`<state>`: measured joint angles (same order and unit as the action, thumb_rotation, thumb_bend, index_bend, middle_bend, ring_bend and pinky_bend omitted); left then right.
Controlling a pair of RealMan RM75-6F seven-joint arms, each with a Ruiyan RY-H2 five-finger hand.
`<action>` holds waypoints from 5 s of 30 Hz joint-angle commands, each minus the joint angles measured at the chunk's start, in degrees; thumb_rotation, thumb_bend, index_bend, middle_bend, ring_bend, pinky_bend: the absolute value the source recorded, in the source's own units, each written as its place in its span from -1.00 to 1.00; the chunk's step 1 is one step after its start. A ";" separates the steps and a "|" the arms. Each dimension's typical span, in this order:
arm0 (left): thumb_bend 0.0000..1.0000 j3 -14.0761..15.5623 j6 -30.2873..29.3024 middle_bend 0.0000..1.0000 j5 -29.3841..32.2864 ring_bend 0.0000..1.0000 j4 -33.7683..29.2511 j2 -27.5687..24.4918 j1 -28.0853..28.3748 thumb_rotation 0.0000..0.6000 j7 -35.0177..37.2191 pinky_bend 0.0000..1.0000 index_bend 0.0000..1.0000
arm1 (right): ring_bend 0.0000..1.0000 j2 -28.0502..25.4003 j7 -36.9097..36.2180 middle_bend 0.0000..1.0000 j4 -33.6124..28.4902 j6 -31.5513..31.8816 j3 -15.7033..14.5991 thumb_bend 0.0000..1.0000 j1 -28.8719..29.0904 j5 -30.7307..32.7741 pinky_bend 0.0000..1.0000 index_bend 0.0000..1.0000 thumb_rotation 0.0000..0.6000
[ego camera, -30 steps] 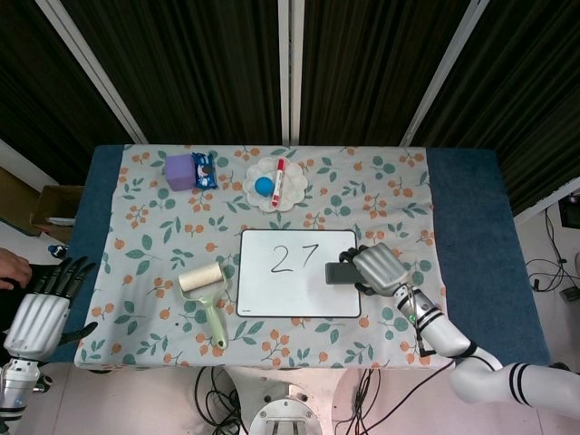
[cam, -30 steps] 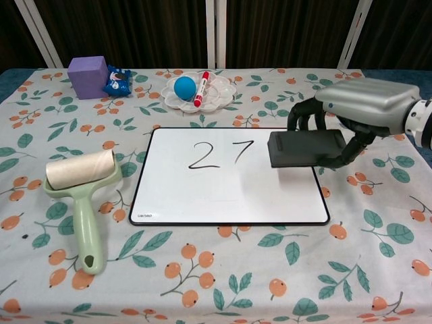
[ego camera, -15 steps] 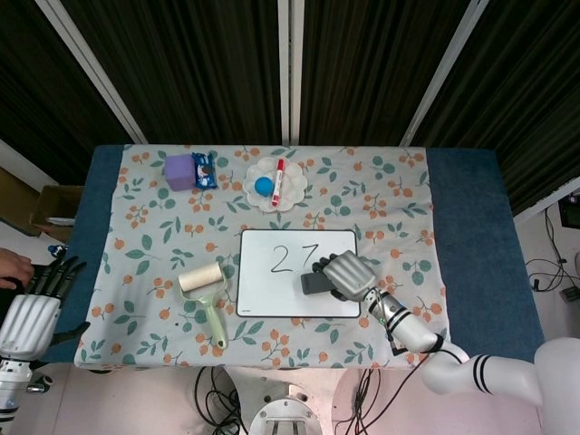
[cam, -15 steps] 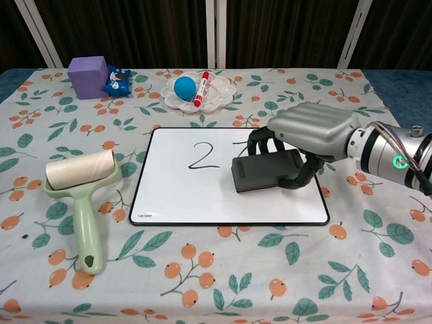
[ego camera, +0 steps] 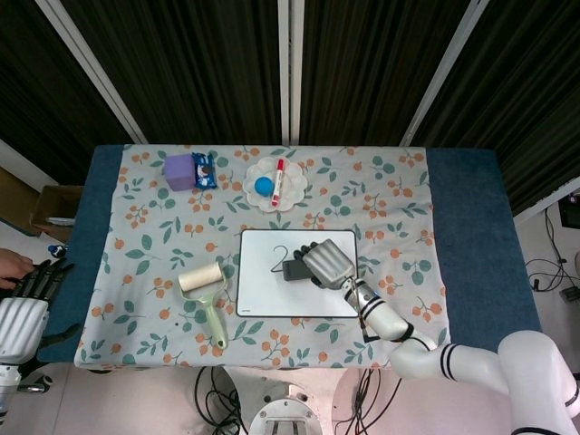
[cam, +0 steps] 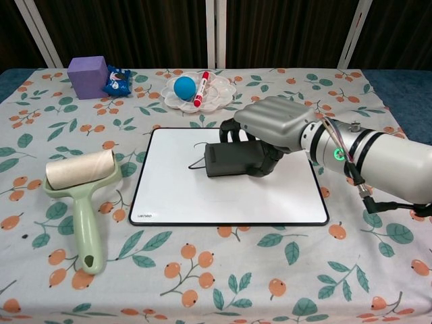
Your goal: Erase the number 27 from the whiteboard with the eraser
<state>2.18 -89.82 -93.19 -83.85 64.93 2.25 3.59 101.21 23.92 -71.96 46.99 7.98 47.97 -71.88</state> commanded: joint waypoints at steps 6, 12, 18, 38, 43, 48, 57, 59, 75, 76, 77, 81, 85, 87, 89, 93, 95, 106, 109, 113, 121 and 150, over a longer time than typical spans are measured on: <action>-0.98 0.10 0.16 -0.86 0.00 -0.91 0.30 -0.06 -0.06 1.00 0.58 -0.67 -0.81 | 0.21 6.86 1.12 0.26 7.72 -1.46 3.55 -0.30 4.07 2.56 0.53 0.48 1.00; -0.98 0.40 0.83 -0.86 -0.40 -0.91 0.08 -0.43 0.22 1.00 0.47 -0.67 -0.81 | 0.21 11.73 2.81 0.26 13.79 -2.81 6.95 -0.30 8.63 4.35 0.53 0.48 1.00; -0.98 0.15 0.75 -0.86 -0.19 -0.91 -0.06 -1.00 0.29 1.00 1.02 -0.67 -0.81 | 0.21 15.13 3.87 0.26 19.54 -4.42 9.66 -0.30 12.61 6.27 0.53 0.48 1.00; -0.98 0.27 1.81 -0.86 -0.94 -0.91 -0.83 -0.47 1.07 1.00 -0.13 -0.67 -0.80 | 0.21 5.56 3.58 0.26 5.85 -8.33 3.86 -0.31 11.45 5.16 0.53 0.48 1.00; -0.98 0.24 1.80 -0.86 -1.35 -0.91 -1.68 -0.47 1.31 1.00 -1.06 -0.67 -0.81 | 0.21 0.76 3.05 0.27 -2.41 -9.27 2.19 -0.31 9.50 8.14 0.53 0.48 1.00; -0.98 0.23 2.08 -0.86 -1.31 -0.91 -2.21 -0.62 1.49 1.00 -1.60 -0.67 -0.81 | 0.21 -3.27 4.85 0.27 -9.22 -8.59 -0.11 -0.31 8.53 10.22 0.53 0.48 1.00; -0.98 0.12 1.99 -0.86 -1.32 -0.91 -2.88 -0.62 1.60 1.00 -2.23 -0.67 -0.81 | 0.21 -2.47 8.58 0.27 -6.43 -3.02 -1.20 -0.31 8.55 9.02 0.53 0.50 1.00; -0.98 0.13 1.93 -0.86 -1.24 -0.91 -2.80 -0.67 1.54 1.00 -2.19 -0.67 -0.81 | 0.21 -1.16 9.71 0.27 -2.83 -1.30 -1.39 -0.31 8.44 8.35 0.53 0.50 1.00; -0.98 -0.01 1.45 -0.86 -0.92 -0.91 -3.03 -1.45 1.29 1.00 -2.09 -0.67 -0.81 | 0.21 5.45 7.16 0.27 17.23 -1.91 1.55 -0.30 8.55 10.27 0.53 0.50 1.00; -0.98 0.00 1.46 -0.86 -0.93 -0.91 -3.05 -1.45 1.29 1.00 -2.14 -0.67 -0.81 | 0.21 5.46 6.94 0.27 17.36 -1.90 1.64 -0.30 8.47 10.22 0.53 0.50 1.00; -0.98 0.00 1.48 -0.86 -0.94 -0.91 -3.07 -1.44 1.29 1.00 -2.19 -0.67 -0.80 | 0.21 5.40 6.74 0.27 17.35 -1.92 1.65 -0.30 8.39 10.07 0.53 0.50 1.00; -0.98 0.05 1.56 -0.86 -0.98 -0.91 -3.20 -1.41 1.31 1.00 -2.42 -0.67 -0.80 | 0.21 4.30 5.47 0.27 14.82 -1.82 1.30 -0.30 7.91 8.62 0.53 0.50 1.00; -0.98 0.08 1.78 -0.86 -1.05 -0.91 -3.35 -1.31 1.43 1.00 -2.64 -0.67 -0.80 | 0.21 2.28 4.21 0.27 9.51 -2.25 0.86 -0.30 7.70 7.03 0.53 0.50 1.00; -0.98 0.07 1.92 -0.86 -1.13 -0.91 -3.48 -1.25 1.56 1.00 -2.83 -0.67 -0.80 | 0.21 0.76 4.02 0.27 5.42 -2.87 0.22 -0.30 7.86 5.78 0.53 0.50 1.00; -0.98 0.05 2.03 -0.86 -1.20 -0.91 -3.65 -1.20 1.66 1.00 -3.00 -0.67 -0.81 | 0.21 -0.54 4.16 0.27 1.76 -3.69 -0.32 -0.30 8.04 5.22 0.53 0.50 1.00; -0.98 -0.02 1.86 -0.86 -1.35 -0.91 -3.88 -1.07 1.70 1.00 -3.30 -0.67 -0.81 | 0.21 -2.58 4.67 0.27 -4.28 -4.88 -1.45 -0.30 8.48 3.98 0.53 0.50 1.00; -0.98 -0.02 1.77 -0.86 -1.33 -0.91 -3.95 -1.09 1.65 1.00 -3.29 -0.67 -0.80 | 0.21 -3.51 4.91 0.27 -6.81 -4.89 -1.90 -0.30 8.55 3.23 0.53 0.50 1.00; -0.98 0.14 1.29 -0.86 -1.51 -0.91 -3.59 -1.14 1.38 1.00 -2.70 -0.67 -0.80 | 0.21 -14.43 4.49 0.27 -21.11 -0.91 -4.43 -0.30 5.41 0.27 0.53 0.50 1.00; -0.98 0.16 1.02 -0.86 -1.67 -0.91 -3.47 -1.09 1.28 1.00 -2.59 -0.67 -0.80 | 0.21 -18.67 2.49 0.27 -23.49 1.93 -5.03 -0.30 2.96 -0.39 0.53 0.50 1.00; -0.98 0.23 1.18 -0.86 -1.78 -0.91 -3.33 -0.96 1.37 1.00 -2.60 -0.67 -0.80 | 0.21 -24.40 -1.08 0.27 -23.27 4.18 -6.40 -0.30 -0.68 0.45 0.53 0.50 1.00; -0.98 0.17 1.97 -0.86 -2.11 -0.91 -3.52 -0.20 2.01 1.00 -3.19 -0.67 -0.80 | 0.21 -26.30 -7.38 0.27 -11.84 3.78 -7.78 -0.30 -5.70 5.08 0.53 0.50 1.00; -0.98 0.06 2.03 -0.86 -1.82 -0.91 -5.02 -0.19 2.16 1.00 -5.37 -0.67 -0.80 | -1.00 -28.59 -17.81 -1.00 -6.44 7.06 -7.66 -1.00 -13.27 -1.82 -1.00 -1.00 1.00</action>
<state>2.25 -87.78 -95.03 -88.88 64.75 4.42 -1.77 74.53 7.40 -76.13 51.73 0.06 36.26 -72.61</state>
